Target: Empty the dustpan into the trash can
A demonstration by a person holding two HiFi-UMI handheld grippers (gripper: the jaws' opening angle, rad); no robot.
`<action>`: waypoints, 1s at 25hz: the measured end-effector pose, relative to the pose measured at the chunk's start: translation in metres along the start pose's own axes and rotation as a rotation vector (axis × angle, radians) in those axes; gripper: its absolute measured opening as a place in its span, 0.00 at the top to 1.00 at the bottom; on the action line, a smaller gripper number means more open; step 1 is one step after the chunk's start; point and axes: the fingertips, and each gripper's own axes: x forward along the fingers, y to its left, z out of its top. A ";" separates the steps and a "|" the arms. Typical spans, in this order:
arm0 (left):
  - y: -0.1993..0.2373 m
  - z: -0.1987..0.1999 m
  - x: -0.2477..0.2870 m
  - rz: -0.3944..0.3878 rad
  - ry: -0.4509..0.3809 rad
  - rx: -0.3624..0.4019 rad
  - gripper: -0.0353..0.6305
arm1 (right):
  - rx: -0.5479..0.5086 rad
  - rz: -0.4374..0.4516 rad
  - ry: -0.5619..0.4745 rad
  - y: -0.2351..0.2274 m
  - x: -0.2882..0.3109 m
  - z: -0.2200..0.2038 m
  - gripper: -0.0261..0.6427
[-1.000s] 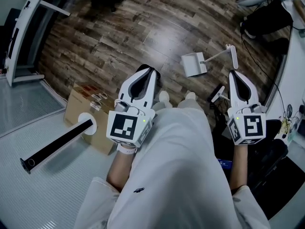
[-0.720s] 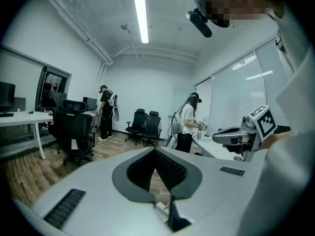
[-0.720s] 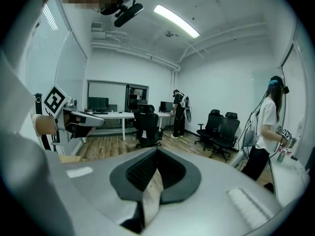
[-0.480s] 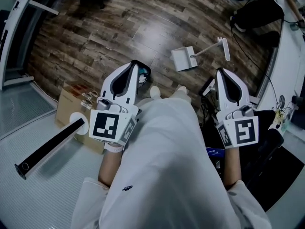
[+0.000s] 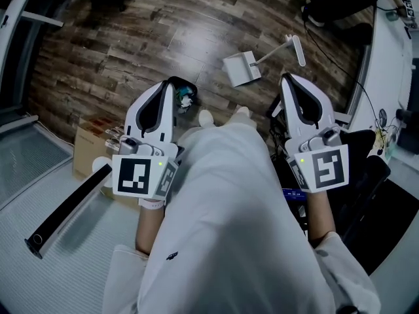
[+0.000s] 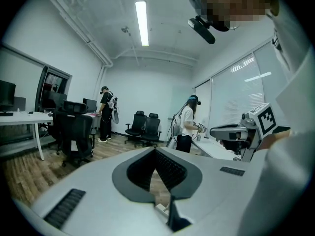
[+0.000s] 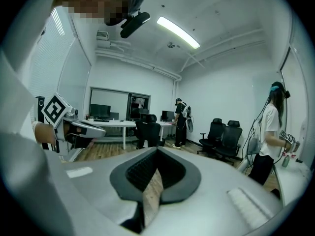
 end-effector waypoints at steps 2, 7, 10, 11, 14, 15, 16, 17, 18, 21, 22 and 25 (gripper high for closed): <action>-0.004 -0.002 -0.002 -0.003 0.002 -0.005 0.94 | 0.002 0.003 0.005 0.002 -0.001 -0.003 0.94; -0.010 -0.002 -0.001 -0.018 0.005 -0.012 0.94 | -0.006 0.008 0.018 0.004 0.000 -0.005 0.94; -0.010 -0.002 -0.001 -0.020 0.008 -0.009 0.94 | -0.001 0.004 0.011 0.004 0.000 -0.003 0.94; -0.011 -0.003 0.000 -0.021 0.009 -0.007 0.94 | 0.000 0.001 0.010 0.003 -0.001 -0.004 0.94; -0.012 -0.003 0.001 -0.023 0.006 -0.005 0.94 | 0.001 -0.007 0.009 0.001 -0.002 -0.005 0.94; -0.012 -0.003 0.001 -0.023 0.005 -0.005 0.94 | 0.002 -0.008 0.010 0.001 -0.003 -0.006 0.94; -0.012 -0.003 0.000 -0.024 0.006 -0.006 0.94 | 0.002 -0.009 0.011 0.002 -0.003 -0.006 0.94; -0.012 -0.003 0.000 -0.025 0.006 -0.007 0.94 | 0.001 -0.009 0.014 0.002 -0.003 -0.007 0.94; -0.012 -0.003 0.000 -0.026 0.006 -0.007 0.94 | 0.001 -0.010 0.017 0.003 -0.003 -0.007 0.94; -0.014 -0.005 -0.002 -0.030 0.006 -0.009 0.94 | 0.009 -0.018 0.016 0.005 -0.002 -0.006 0.94; -0.015 -0.005 -0.002 -0.031 0.006 -0.009 0.94 | 0.012 -0.021 0.014 0.005 -0.002 -0.005 0.94; -0.016 -0.006 -0.002 -0.031 0.008 -0.011 0.94 | 0.009 -0.022 0.017 0.005 -0.002 -0.005 0.94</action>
